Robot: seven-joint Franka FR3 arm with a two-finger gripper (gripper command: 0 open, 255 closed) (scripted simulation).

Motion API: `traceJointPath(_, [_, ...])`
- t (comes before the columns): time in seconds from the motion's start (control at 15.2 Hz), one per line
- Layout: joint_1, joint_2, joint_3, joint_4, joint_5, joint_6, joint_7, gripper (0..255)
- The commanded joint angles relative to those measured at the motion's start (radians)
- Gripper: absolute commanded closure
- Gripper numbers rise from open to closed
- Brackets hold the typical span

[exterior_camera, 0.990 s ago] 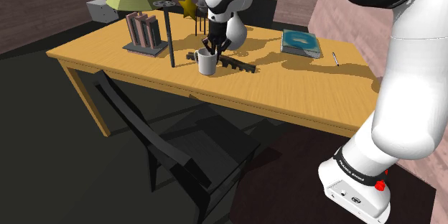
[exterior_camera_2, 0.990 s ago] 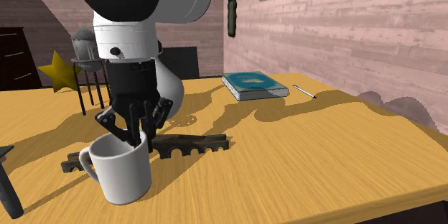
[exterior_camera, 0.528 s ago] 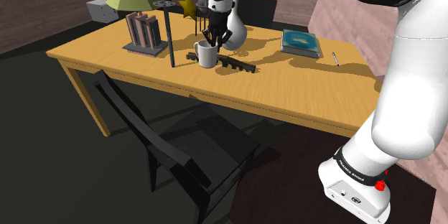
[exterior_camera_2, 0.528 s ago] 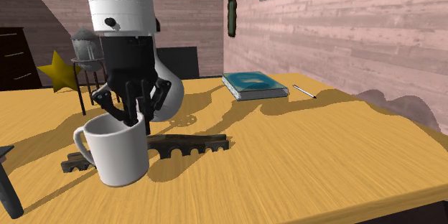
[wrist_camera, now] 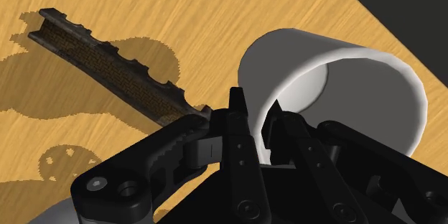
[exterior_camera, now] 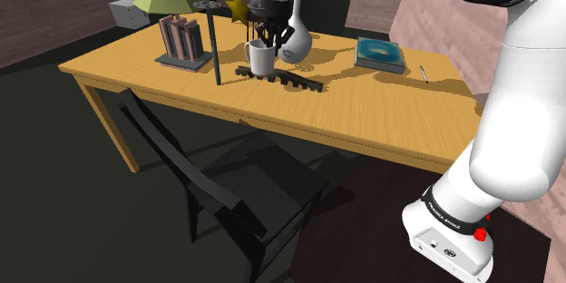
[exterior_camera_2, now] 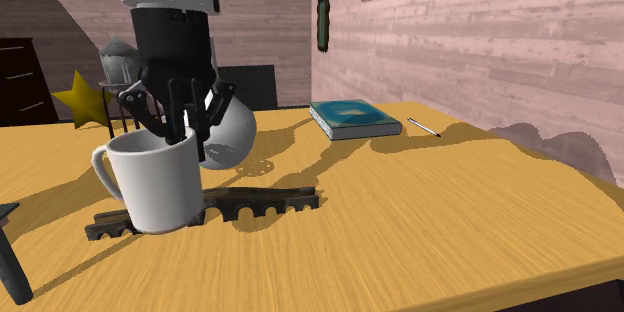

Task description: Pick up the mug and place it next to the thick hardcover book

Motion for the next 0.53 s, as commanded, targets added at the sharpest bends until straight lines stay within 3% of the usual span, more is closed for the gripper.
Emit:
traceJointPath(0.0, [-0.001,-0.004,0.0,0.026,0.0,-0.03,0.001,255])
traceJointPath(0.46, [-0.001,-0.009,0.0,0.112,-0.001,-0.122,0.006,255])
